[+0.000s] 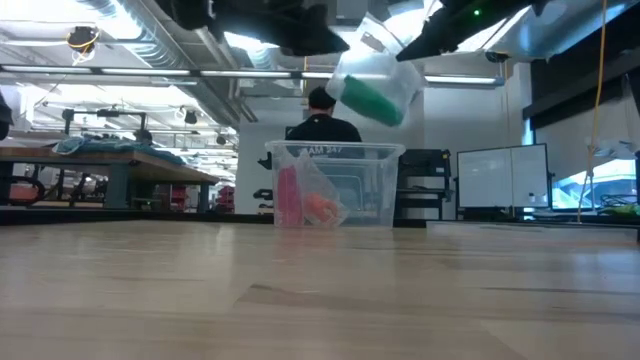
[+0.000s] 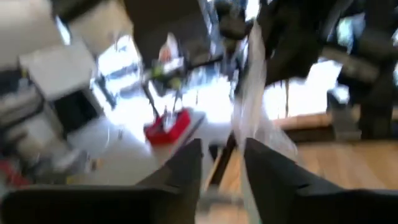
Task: Roll bandage
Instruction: Put the bagged bandage into the transparent bin
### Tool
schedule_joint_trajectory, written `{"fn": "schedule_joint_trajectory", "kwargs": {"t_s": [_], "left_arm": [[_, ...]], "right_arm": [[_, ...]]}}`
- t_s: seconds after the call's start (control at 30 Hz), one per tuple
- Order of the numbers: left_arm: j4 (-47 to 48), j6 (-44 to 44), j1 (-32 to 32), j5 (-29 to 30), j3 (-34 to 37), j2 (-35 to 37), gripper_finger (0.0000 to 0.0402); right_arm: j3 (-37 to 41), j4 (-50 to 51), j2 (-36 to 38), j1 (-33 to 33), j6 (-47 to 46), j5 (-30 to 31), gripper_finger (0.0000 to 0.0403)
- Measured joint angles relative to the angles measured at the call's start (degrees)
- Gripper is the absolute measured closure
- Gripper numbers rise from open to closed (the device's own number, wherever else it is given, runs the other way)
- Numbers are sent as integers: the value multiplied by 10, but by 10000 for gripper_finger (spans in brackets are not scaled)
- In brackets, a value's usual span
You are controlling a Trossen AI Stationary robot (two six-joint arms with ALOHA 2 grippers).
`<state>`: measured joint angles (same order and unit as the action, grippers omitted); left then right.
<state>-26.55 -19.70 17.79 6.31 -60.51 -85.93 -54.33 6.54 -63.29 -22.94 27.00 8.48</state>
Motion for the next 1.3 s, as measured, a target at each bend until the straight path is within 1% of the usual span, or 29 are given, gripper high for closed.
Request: {"fn": "schedule_joint_trajectory", "kwargs": {"t_s": [0.13, 0.23, 0.33, 0.4, 0.5, 0.57, 0.63, 0.8, 0.87, 0.93, 1.0, 1.1, 1.23, 1.3], "left_arm": [[158, 9, 17, 36, 0, 52, 235], [270, 27, 28, 80, 0, 92, 212], [360, 61, 35, 134, 0, 125, 204], [403, 89, 38, 157, 0, 142, 204], [454, 143, 37, 163, 0, 157, 203], [480, 167, 33, 163, 0, 161, 203], [491, 178, 28, 163, 3, 161, 203], [478, 181, 24, 163, 21, 161, 203], [489, 188, 23, 163, 22, 161, 203], [490, 193, 17, 163, 22, 161, 203], [492, 194, 13, 163, 22, 161, 203], [490, 195, 1, 162, 22, 161, 203], [484, 193, -13, 162, 22, 161, 203], [483, 193, -16, 162, 22, 161, 203]], "right_arm": [[-21, 0, -25, -4, -26, 46, 390], [-38, 1, -54, -22, -62, 49, 397], [-57, 1, -94, -41, -115, 49, 392], [-76, 15, -121, -54, -155, 51, 389], [-111, 71, -163, -71, -228, 62, 394], [-135, 116, -191, -82, -267, 55, 397], [-154, 137, -214, -89, -301, 39, 397], [-204, 191, -262, -94, -376, 19, 388], [-218, 210, -277, -95, -413, -13, 389], [-223, 226, -285, -95, -452, -59, 391], [-224, 227, -292, -95, -479, -94, 392], [-224, 250, -302, -97, -509, -96, 388], [-224, 262, -311, -97, -529, -61, 382], [-224, 261, -311, -97, -543, -55, 381]]}}
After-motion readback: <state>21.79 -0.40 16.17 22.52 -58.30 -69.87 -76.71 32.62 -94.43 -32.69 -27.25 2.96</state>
